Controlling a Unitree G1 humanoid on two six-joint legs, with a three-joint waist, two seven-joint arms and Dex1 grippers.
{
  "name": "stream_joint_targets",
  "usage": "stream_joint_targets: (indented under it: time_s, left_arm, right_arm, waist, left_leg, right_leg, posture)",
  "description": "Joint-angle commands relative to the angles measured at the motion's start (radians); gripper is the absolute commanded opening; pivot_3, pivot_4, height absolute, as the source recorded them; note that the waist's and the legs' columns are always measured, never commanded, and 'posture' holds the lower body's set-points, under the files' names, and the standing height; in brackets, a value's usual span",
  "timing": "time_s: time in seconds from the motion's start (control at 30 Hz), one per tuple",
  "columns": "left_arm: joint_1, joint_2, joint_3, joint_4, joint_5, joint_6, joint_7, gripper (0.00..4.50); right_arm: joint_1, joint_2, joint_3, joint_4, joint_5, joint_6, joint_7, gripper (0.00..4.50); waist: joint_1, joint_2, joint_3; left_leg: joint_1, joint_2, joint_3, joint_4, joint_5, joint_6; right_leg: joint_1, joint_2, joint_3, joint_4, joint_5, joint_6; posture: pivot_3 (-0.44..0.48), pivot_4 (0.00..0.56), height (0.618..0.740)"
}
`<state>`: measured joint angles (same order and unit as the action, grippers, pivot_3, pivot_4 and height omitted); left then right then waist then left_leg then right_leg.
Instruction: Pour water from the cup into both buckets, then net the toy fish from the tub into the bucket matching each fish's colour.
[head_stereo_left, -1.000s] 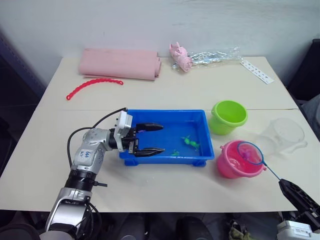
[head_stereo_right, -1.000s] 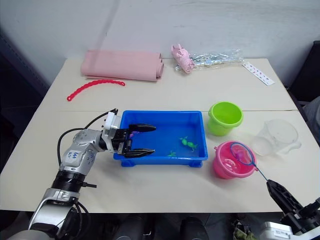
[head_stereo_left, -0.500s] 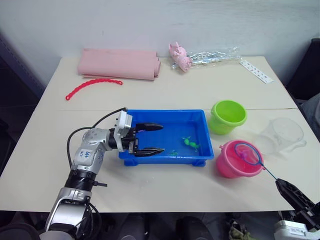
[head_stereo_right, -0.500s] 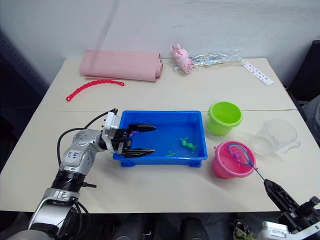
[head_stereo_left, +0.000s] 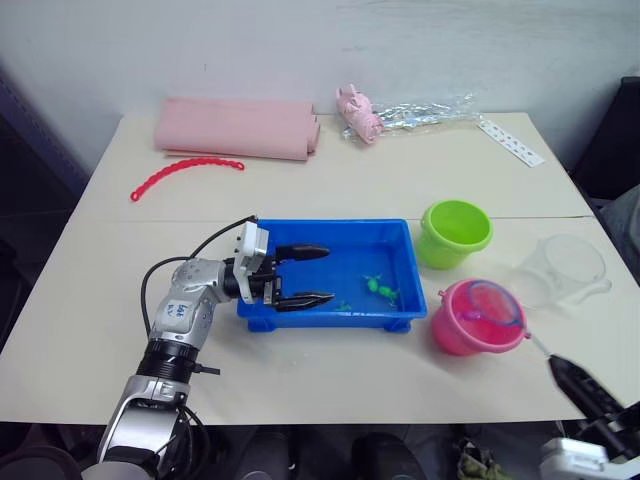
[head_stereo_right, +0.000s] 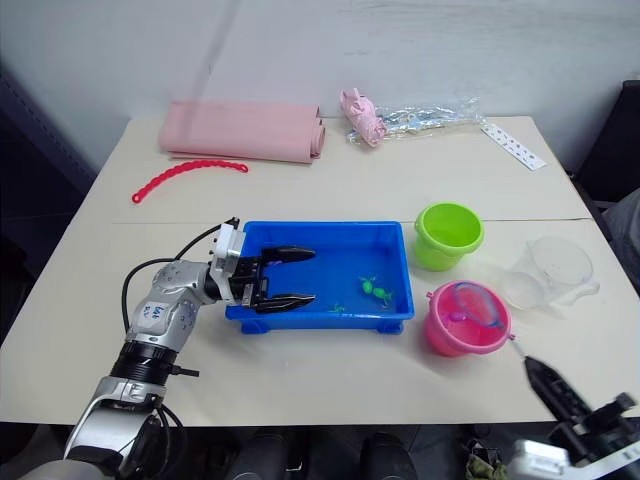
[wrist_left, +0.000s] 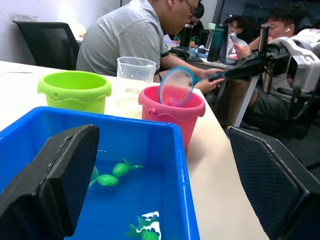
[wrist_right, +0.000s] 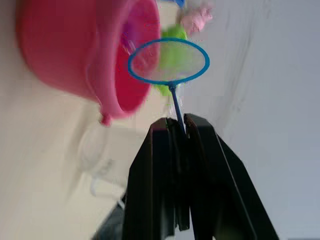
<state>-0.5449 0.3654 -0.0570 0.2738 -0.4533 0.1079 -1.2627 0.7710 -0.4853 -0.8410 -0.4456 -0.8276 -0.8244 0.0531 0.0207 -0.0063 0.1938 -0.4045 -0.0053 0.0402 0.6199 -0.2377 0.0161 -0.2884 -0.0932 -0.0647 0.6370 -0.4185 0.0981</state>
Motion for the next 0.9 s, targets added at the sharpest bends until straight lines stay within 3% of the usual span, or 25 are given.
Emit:
stream_joint_targets:
  time_s: [0.03,0.13,0.3,0.43,0.53,0.67,0.9]
  left_arm:
    - [-0.008,-0.001,0.009,-0.02,0.002,-0.019,0.001,4.47]
    - [-0.008,0.0,0.013,-0.02,0.0,-0.019,0.001,4.47]
    - [0.008,0.028,0.028,-0.037,-0.01,-0.012,-0.009,4.47]
    - [0.03,0.075,0.065,-0.071,-0.038,0.016,-0.013,4.47]
    - [0.048,0.115,0.103,-0.091,-0.053,0.042,0.0,4.47]
    - [0.092,0.165,0.169,-0.128,-0.073,0.078,0.039,4.47]
    - [0.219,0.238,0.293,-0.255,-0.126,0.165,0.134,4.47]
  right_arm:
    - [0.023,-0.004,0.022,0.002,0.026,0.003,-0.003,0.0]
    - [0.031,-0.012,-0.005,-0.014,0.082,0.021,0.002,0.0]
    - [0.075,-0.082,0.037,0.008,0.381,0.033,0.1,0.0]
    - [0.133,-0.21,0.137,-0.037,0.793,0.106,0.281,0.0]
    - [0.118,-0.323,0.225,-0.147,1.245,0.339,0.414,0.0]
    - [-0.051,-0.484,0.349,-0.256,1.644,0.679,0.466,0.0]
    - [-0.565,-0.545,0.603,-0.201,1.748,1.061,0.398,0.0]
  waist:
    - [0.0,0.0,0.0]
    - [0.002,0.0,0.0]
    - [-0.001,0.0,0.0]
    - [-0.012,0.0,0.0]
    - [-0.026,0.0,0.0]
    - [-0.022,-0.002,0.0]
    - [-0.019,-0.004,0.001]
  left_leg:
    - [0.0,0.0,0.0,0.0,0.0,0.0]
    - [0.0,0.0,0.0,-0.002,0.0,0.0]
    - [0.0,0.0,0.0,-0.001,0.001,0.0]
    - [0.0,0.0,0.0,-0.001,0.001,0.001]
    - [0.0,0.001,0.0,-0.002,0.001,0.001]
    - [0.0,0.001,-0.001,0.0,0.001,0.002]
    - [-0.002,0.001,-0.004,0.004,0.0,0.004]
  right_leg:
    - [0.0,0.0,0.0,0.0,0.0,0.0]
    - [-0.001,0.0,0.0,0.0,0.0,-0.001]
    - [0.0,0.0,0.0,0.0,0.0,0.0]
    - [0.0,0.0,0.0,0.001,0.0,0.0]
    - [0.0,0.0,-0.001,0.001,0.0,0.0]
    - [0.001,0.0,-0.002,0.002,0.0,0.0]
    - [0.001,-0.002,-0.005,0.001,0.0,0.0]
  posture:
    - [0.0,0.15,0.74]
    - [0.0,0.15,0.74]
    - [0.0,0.15,0.74]
    - [0.0,0.15,0.74]
    - [0.0,0.15,0.74]
    - [0.0,0.15,0.74]
    - [0.0,0.15,0.74]
